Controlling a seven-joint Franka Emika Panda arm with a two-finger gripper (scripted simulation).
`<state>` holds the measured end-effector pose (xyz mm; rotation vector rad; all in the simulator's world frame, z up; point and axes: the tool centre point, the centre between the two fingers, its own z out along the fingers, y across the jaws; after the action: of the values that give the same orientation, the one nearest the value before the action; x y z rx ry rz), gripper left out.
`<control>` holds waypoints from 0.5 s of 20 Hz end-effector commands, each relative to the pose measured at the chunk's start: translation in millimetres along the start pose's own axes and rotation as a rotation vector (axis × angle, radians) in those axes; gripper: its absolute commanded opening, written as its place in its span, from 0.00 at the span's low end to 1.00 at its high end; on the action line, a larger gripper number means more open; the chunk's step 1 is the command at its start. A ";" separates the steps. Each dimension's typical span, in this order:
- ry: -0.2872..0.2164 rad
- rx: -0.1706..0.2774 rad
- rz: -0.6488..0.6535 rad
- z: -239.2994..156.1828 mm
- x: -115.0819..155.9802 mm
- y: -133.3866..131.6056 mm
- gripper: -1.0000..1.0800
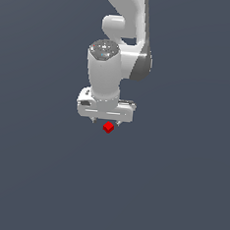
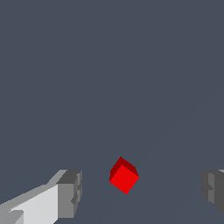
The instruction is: Pick up the red cube and move it to a goal position.
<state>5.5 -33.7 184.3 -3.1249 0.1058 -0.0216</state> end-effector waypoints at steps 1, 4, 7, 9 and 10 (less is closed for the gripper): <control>0.000 0.000 0.000 0.0 0.0 0.0 0.96; 0.000 0.000 0.007 1.8 -0.9 0.3 0.96; 0.000 -0.001 0.028 7.1 -3.6 1.3 0.96; -0.001 -0.002 0.049 12.7 -6.3 2.3 0.96; -0.001 -0.002 0.063 16.1 -8.0 2.8 0.96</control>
<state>-0.1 -35.3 172.7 -3.1229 0.1772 -0.0212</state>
